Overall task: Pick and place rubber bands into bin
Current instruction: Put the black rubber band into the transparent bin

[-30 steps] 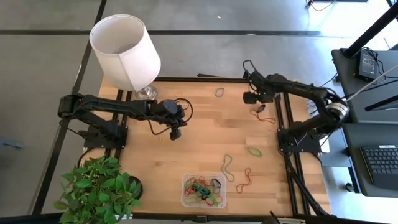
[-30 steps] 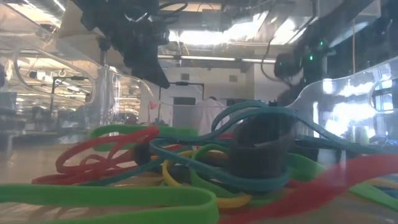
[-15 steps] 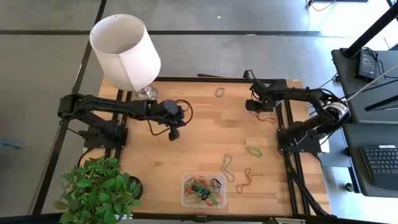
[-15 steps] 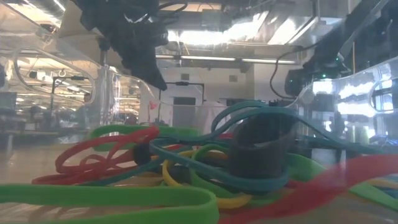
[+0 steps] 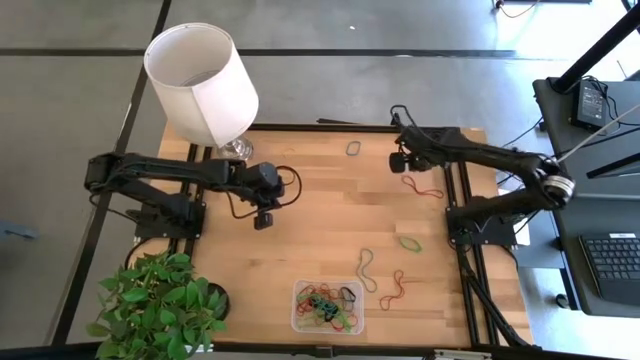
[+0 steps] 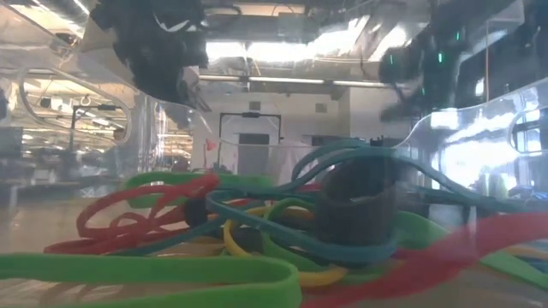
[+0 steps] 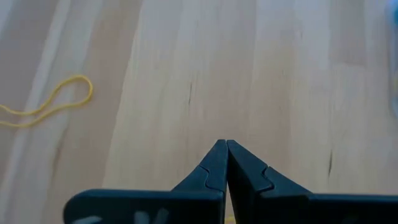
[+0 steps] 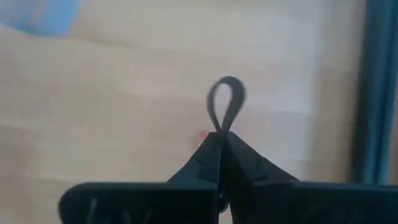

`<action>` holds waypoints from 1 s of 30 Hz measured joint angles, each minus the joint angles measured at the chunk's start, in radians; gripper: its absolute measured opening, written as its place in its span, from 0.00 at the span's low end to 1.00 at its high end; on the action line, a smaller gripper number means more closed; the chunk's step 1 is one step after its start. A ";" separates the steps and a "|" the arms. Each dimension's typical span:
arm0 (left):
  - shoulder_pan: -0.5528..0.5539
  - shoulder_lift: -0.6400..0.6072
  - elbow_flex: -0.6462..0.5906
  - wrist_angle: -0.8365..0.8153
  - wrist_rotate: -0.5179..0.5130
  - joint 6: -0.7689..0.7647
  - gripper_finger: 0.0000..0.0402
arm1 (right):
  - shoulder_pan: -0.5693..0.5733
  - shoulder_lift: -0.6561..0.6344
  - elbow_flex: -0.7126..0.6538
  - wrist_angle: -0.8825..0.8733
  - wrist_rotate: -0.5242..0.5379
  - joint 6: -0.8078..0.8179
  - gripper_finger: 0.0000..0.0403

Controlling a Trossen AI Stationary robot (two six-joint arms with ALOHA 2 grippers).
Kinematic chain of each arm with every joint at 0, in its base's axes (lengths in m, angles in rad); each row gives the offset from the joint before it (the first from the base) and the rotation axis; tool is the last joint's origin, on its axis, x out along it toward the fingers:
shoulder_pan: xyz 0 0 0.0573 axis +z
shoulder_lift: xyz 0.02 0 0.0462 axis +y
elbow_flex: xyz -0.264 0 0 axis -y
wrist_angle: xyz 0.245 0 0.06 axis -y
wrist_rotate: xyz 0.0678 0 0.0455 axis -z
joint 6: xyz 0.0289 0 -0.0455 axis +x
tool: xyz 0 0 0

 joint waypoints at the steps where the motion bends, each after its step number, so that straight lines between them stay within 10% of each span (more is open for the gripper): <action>1: 0.000 -0.009 0.000 0.004 0.000 0.010 0.01 | 0.043 -0.016 0.027 -0.015 0.017 0.018 0.01; 16: -0.048 -0.071 -0.095 0.079 -0.001 0.115 0.01 | 0.905 0.173 0.479 -0.073 0.131 0.276 0.00; 30: -0.053 -0.071 -0.101 0.093 0.005 0.142 0.01 | 1.097 0.783 1.040 -0.095 0.038 0.258 0.00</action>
